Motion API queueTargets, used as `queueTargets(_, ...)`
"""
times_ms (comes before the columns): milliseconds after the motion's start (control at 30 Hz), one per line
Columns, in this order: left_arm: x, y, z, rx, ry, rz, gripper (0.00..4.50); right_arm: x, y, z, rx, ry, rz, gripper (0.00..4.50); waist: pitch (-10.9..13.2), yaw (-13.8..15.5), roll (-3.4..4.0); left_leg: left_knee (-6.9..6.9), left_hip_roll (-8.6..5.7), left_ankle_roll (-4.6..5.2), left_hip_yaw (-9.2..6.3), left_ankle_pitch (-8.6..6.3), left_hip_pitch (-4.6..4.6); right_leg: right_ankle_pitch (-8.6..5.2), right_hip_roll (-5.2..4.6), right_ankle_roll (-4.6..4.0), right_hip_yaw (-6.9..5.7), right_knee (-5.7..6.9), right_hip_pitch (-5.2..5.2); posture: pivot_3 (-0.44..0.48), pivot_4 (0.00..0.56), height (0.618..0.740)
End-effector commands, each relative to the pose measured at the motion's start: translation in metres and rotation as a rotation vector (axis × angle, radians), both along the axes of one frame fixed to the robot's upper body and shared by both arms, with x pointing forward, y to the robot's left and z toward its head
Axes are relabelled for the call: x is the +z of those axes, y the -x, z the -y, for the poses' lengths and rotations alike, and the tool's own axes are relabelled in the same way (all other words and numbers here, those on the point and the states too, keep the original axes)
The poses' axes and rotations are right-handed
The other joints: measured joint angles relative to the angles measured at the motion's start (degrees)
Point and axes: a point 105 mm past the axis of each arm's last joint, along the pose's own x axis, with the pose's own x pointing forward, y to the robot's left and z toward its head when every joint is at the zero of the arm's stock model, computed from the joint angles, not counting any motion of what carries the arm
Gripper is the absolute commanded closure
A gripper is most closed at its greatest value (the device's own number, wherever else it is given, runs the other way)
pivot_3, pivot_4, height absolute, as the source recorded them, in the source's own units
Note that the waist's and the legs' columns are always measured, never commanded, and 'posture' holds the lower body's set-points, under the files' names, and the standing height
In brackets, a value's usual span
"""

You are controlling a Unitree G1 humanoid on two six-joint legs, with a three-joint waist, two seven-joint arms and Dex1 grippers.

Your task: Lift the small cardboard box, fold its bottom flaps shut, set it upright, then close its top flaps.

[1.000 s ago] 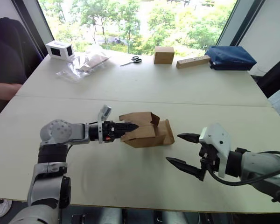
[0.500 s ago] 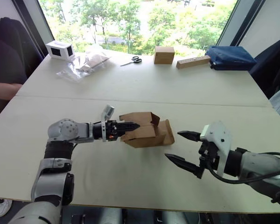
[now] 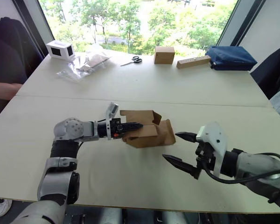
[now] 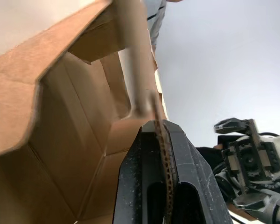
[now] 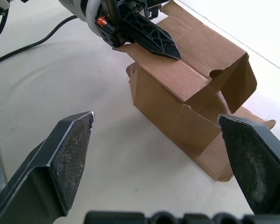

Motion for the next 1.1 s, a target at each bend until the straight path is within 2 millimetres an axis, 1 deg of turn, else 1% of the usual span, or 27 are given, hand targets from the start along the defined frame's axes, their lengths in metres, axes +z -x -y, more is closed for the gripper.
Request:
queueTargets(33, 0.029, -0.003, -0.012, 0.011, 0.043, 0.177, 4.48, 0.024, -0.011, 0.006, -0.07, -0.187, 0.069, 0.0, 0.0, -0.12, 0.0, 0.0, 0.0, 0.0, 0.0, 0.0, 0.01, 0.0, 0.0, 0.0, 0.0, 0.01, 0.0, 0.0, 0.15, 0.74)
queueTargets(100, 0.043, -0.006, -0.018, 0.023, 0.051, 0.279, 4.48, 0.036, -0.018, 0.012, -0.107, -0.284, 0.092, 0.0, -0.01, -0.16, 0.02, 0.0, 0.02, -0.01, 0.03, 0.0, 0.02, 0.0, 0.02, -0.01, 0.01, 0.02, -0.01, 0.0, 0.15, 0.74)
queueTargets(133, 0.053, -0.006, -0.019, 0.018, 0.062, 0.324, 4.48, 0.044, -0.022, 0.017, -0.131, -0.339, 0.112, 0.0, -0.01, -0.09, 0.02, 0.0, 0.02, -0.01, 0.02, 0.0, 0.02, 0.0, 0.01, -0.01, 0.01, 0.02, -0.01, 0.0, 0.15, 0.74)
queueTargets(200, 0.083, -0.002, -0.024, -0.017, 0.039, 0.512, 4.48, 0.067, -0.036, 0.029, -0.197, -0.491, 0.178, 0.0, 0.01, -0.08, -0.01, 0.0, 0.02, -0.01, 0.03, 0.0, 0.02, 0.0, 0.01, -0.01, 0.01, 0.02, -0.01, 0.0, 0.15, 0.74)
queueTargets(233, 0.099, 0.001, -0.025, -0.037, 0.026, 0.609, 4.5, 0.079, -0.042, 0.034, -0.22, -0.561, 0.208, 0.55, 0.02, -0.09, -0.01, 0.0, 0.02, -0.01, 0.03, 0.0, -0.02, -0.01, 0.02, -0.04, 0.01, 0.0, -0.04, 0.0, 0.15, 0.74)
queueTargets(267, 0.112, 0.003, -0.026, -0.053, 0.021, 0.668, 4.5, 0.087, -0.046, 0.035, -0.227, -0.603, 0.227, 0.72, 0.02, -0.08, -0.01, 0.0, 0.02, -0.01, 0.04, 0.0, -0.02, -0.01, 0.02, -0.05, 0.01, -0.01, -0.05, 0.0, 0.15, 0.74)
queueTargets(300, 0.121, 0.006, -0.025, -0.076, 0.014, 0.706, 4.5, 0.094, -0.049, 0.035, -0.222, -0.631, 0.241, 1.03, 0.02, -0.01, -0.01, 0.0, 0.02, -0.01, 0.04, 0.0, -0.04, -0.01, 0.02, -0.05, 0.0, 0.0, -0.05, 0.0, 0.15, 0.74)
queueTargets(333, 0.125, 0.009, -0.025, -0.103, 0.0, 0.749, 4.5, 0.1, -0.052, 0.033, -0.213, -0.651, 0.25, 1.41, 0.02, 0.06, 0.03, 0.0, 0.01, -0.01, 0.03, 0.0, -0.05, -0.02, 0.02, -0.05, 0.0, -0.01, -0.06, 0.0, 0.15, 0.74)
queueTargets(400, 0.128, 0.014, -0.022, -0.155, -0.051, 0.817, 4.5, 0.111, -0.058, 0.028, -0.191, -0.667, 0.272, 2.2, -0.03, -0.03, 0.11, -0.01, -0.02, 0.04, 0.05, -0.03, -0.03, -0.01, 0.0, -0.03, 0.01, -0.02, -0.04, 0.0, 0.15, 0.74)
queueTargets(467, 0.128, 0.016, -0.021, -0.18, -0.075, 0.845, 4.5, 0.115, -0.061, 0.026, -0.184, -0.67, 0.284, 2.9, -0.05, -0.12, 0.15, -0.02, -0.03, 0.08, 0.11, -0.04, -0.01, 0.0, -0.01, -0.01, 0.05, -0.04, -0.04, 0.0, 0.15, 0.74)
queueTargets(567, 0.137, 0.02, -0.019, -0.218, -0.08, 0.902, 4.5, 0.124, -0.068, 0.018, -0.15, -0.661, 0.312, 4.2, 0.01, -0.16, 0.13, -0.02, -0.02, 0.09, 0.1, -0.04, -0.05, 0.01, 0.02, 0.0, 0.04, -0.04, -0.06, 0.0, 0.15, 0.74)
queueTargets(600, 0.14, 0.021, -0.019, -0.231, -0.085, 0.922, 4.5, 0.128, -0.07, 0.016, -0.144, -0.663, 0.322, 4.4, 0.01, -0.19, 0.14, -0.02, -0.01, 0.09, 0.1, -0.04, -0.06, 0.01, 0.02, 0.0, 0.05, -0.02, -0.09, 0.0, 0.15, 0.74)
queueTargets(700, 0.146, 0.021, -0.018, -0.253, -0.095, 0.964, 4.5, 0.136, -0.074, 0.013, -0.13, -0.673, 0.334, 4.4, 0.01, -0.23, 0.14, -0.02, 0.0, 0.08, 0.1, -0.04, -0.06, 0.01, 0.04, 0.0, 0.05, -0.01, -0.09, 0.0, 0.15, 0.74)
queueTargets(767, 0.151, 0.021, -0.017, -0.259, -0.089, 0.98, 4.5, 0.127, -0.075, 0.002, -0.102, -0.6, 0.326, 4.4, 0.01, -0.27, 0.14, -0.02, 0.0, 0.08, 0.1, -0.04, -0.06, 0.01, 0.04, 0.01, 0.05, 0.0, -0.09, 0.0, 0.15, 0.74)
queueTargets(867, 0.15, 0.022, -0.015, -0.273, -0.097, 1.001, 4.5, 0.118, -0.074, -0.006, -0.075, -0.569, 0.309, 4.4, 0.01, -0.25, 0.14, -0.02, 0.01, 0.09, 0.09, -0.04, -0.06, 0.01, 0.05, 0.01, 0.04, -0.01, -0.09, 0.0, 0.15, 0.74)
queueTargets(1100, 0.149, 0.022, -0.013, -0.269, -0.086, 1.002, 4.5, 0.113, -0.074, -0.017, -0.045, -0.549, 0.302, 4.4, 0.01, -0.27, 0.14, -0.02, 0.0, 0.09, 0.09, -0.04, -0.09, 0.02, 0.04, 0.02, 0.05, -0.02, -0.1, 0.0, 0.15, 0.74)
